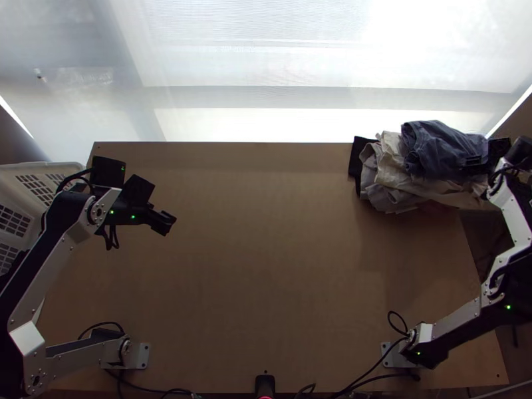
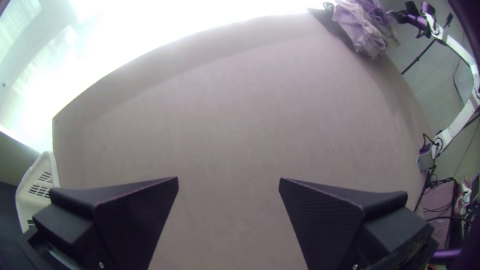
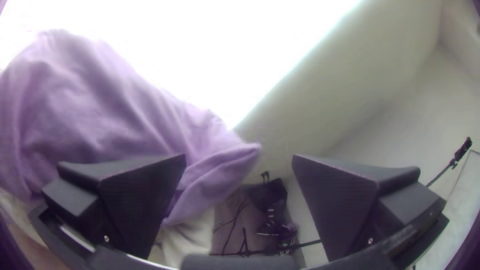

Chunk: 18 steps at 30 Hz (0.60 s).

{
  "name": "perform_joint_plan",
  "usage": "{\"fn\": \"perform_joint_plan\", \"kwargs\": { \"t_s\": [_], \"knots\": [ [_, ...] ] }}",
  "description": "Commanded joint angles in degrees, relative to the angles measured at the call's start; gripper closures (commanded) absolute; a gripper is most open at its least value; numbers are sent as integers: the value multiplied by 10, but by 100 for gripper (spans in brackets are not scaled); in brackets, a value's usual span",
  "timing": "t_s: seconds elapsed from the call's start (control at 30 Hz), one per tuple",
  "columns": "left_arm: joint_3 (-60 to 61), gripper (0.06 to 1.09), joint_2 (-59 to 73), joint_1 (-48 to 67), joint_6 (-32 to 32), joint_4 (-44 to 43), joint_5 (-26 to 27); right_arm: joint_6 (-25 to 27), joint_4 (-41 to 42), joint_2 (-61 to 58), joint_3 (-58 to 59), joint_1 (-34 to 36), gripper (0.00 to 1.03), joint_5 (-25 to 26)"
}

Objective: Fold the t-shirt

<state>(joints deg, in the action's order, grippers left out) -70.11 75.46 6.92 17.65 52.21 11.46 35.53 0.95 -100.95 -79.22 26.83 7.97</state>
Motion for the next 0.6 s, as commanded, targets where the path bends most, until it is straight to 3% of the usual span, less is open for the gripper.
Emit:
{"fn": "perform_joint_plan", "kwargs": {
  "t_s": [0.0,0.07,0.13,0.23,0.33,0.4,0.43,0.57],
  "knots": [
    [1,10,-18,-15,24,16,0,-3,-41,136,-7,20,6,-7],
    [5,10,-26,-15,25,16,0,-19,-44,154,-20,17,15,-8],
    [10,10,-30,-15,20,15,0,-37,-39,153,-24,0,30,-12],
    [23,10,-35,-14,16,15,0,-56,10,109,-32,-33,53,-11],
    [37,10,-45,-16,17,15,0,-108,10,52,-58,-55,71,-12],
    [51,10,-51,-24,20,15,0,-137,19,19,-69,-64,94,-14],
    [57,10,-56,-30,20,15,0,-146,42,1,-68,-68,100,-14],
    [84,10,-73,-36,22,15,-3,-165,65,-76,-88,-85,100,-17]
  ]
}}
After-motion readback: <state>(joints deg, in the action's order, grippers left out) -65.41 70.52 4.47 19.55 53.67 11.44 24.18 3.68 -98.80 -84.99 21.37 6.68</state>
